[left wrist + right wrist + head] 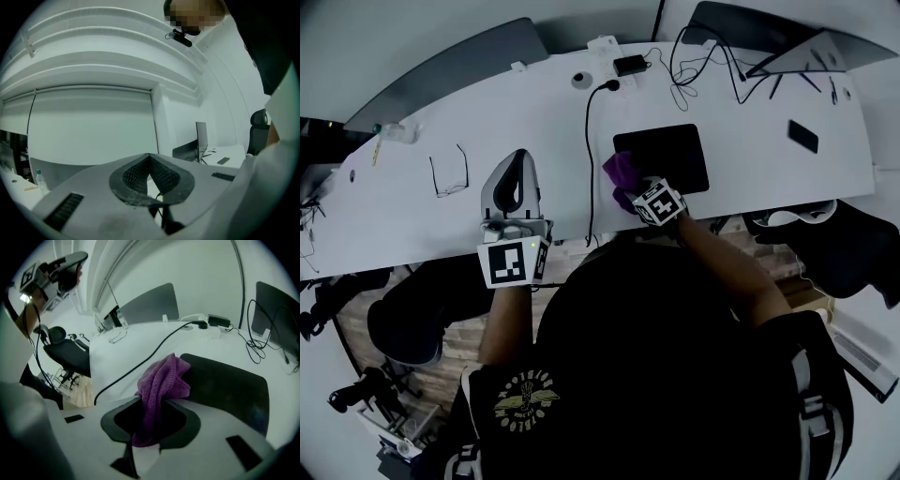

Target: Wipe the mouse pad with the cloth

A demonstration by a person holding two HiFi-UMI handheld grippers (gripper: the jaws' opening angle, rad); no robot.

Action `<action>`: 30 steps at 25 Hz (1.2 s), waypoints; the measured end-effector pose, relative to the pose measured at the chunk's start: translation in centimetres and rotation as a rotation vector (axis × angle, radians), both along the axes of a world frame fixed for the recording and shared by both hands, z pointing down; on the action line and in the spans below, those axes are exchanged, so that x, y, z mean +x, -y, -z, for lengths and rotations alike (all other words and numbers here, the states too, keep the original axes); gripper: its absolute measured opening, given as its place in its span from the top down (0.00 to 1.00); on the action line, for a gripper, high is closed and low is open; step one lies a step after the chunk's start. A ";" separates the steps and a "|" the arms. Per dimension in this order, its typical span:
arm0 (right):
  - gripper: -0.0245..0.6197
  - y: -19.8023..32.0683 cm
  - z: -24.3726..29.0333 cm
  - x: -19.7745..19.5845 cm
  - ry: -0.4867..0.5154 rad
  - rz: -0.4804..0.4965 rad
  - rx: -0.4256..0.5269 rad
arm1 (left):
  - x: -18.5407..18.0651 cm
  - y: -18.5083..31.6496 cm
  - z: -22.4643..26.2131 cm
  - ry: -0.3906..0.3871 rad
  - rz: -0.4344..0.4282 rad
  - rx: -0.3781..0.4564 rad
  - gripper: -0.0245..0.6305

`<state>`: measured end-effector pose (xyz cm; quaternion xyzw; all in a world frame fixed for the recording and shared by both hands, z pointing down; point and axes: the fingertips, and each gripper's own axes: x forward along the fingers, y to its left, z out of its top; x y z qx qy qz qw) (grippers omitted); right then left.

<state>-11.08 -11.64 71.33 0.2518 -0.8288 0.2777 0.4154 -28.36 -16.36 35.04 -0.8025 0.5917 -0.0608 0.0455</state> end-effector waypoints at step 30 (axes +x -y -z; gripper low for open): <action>0.81 3.1 -3.3 16.5 -0.081 -0.002 0.060 | 13.2 2.7 0.6 0.016 0.007 0.002 0.96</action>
